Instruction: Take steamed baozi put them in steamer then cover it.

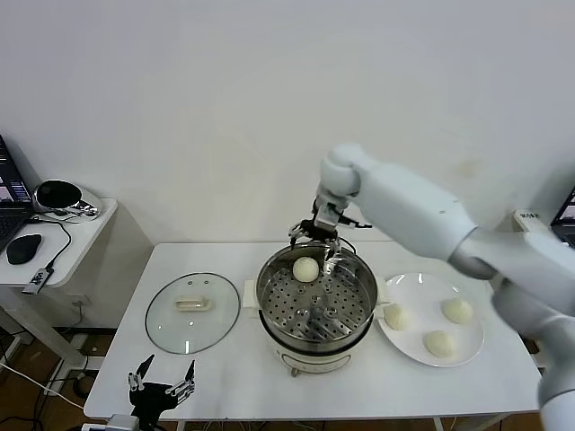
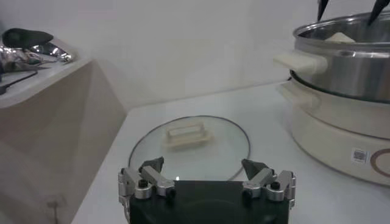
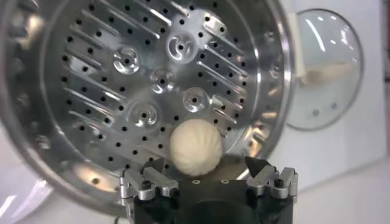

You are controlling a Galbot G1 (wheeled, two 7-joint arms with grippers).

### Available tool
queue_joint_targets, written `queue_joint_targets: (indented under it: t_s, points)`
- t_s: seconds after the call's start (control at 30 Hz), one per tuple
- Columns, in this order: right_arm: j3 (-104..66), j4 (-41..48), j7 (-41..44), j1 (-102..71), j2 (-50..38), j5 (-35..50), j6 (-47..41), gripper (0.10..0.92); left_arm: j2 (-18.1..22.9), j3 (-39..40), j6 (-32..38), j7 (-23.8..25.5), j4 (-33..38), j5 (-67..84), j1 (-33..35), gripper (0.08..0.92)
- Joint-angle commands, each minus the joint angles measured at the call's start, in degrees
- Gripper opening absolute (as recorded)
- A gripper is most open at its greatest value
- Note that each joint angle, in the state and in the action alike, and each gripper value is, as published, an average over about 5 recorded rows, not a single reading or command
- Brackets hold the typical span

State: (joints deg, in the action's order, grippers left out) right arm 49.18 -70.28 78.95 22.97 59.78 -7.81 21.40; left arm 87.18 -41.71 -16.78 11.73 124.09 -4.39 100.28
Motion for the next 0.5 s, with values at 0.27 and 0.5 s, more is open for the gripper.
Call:
queue_joint_targets:
  t_s: [0.27,0.5]
  points:
    - [6.6,-19.9,-2.7,1.2,-30.3,17.4,-45.8,0.823,-2.1,0.1,-0.4,0.2,0.3,0.7,0.2,0.823]
    - [-1.6,-19.5,-5.2,-10.5,-32.0,8.8,-44.7,0.823,-2.5,0.8,-0.5,0.2,0.5,0.7,0.8,0.823]
